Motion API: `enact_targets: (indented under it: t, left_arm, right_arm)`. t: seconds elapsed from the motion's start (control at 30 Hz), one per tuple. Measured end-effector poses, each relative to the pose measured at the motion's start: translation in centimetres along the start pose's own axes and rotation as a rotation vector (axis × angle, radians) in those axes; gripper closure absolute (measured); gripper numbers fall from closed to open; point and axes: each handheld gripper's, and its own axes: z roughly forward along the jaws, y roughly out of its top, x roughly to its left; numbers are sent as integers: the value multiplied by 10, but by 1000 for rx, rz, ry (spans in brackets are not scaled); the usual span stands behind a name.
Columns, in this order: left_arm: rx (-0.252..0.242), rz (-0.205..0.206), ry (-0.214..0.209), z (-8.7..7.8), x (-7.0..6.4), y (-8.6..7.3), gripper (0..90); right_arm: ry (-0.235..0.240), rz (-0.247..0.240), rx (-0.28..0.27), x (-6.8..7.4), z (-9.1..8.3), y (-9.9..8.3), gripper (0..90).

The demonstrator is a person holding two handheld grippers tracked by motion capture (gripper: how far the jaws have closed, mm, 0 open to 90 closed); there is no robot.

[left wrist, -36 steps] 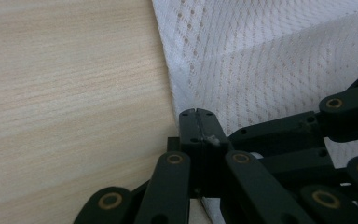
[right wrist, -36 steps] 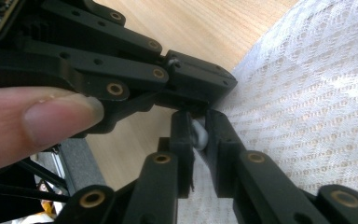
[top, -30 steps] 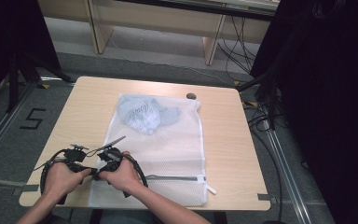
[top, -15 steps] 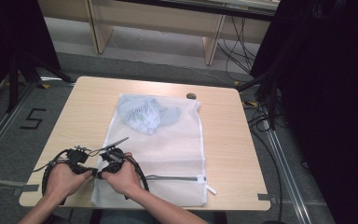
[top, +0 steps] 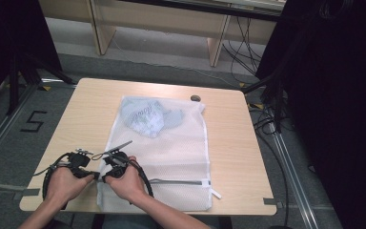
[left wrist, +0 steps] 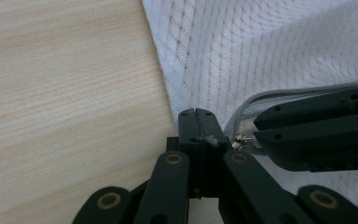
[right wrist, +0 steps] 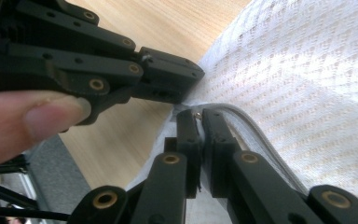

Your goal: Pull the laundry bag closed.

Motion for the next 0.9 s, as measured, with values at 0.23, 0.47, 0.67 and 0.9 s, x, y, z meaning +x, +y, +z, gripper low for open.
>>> enact_targets:
  t: [0.23, 0.47, 0.67, 0.9]
  left_arm:
    - [-22, -5, 7, 1, -1, -1, 900]
    - [-17, -6, 8, 1, -1, 0, 900]
    - [-1, -4, 0, 0, 0, 0, 899]
    - [2, 3, -3, 0, 1, 0, 899]
  right_arm:
    - [-41, -36, -17, 2, -8, -1, 871]
    - [-33, -28, -14, -1, -16, -3, 871]
    - [-26, -25, -16, 0, -18, -5, 871]
    - [-17, -20, -26, 2, -20, -9, 871]
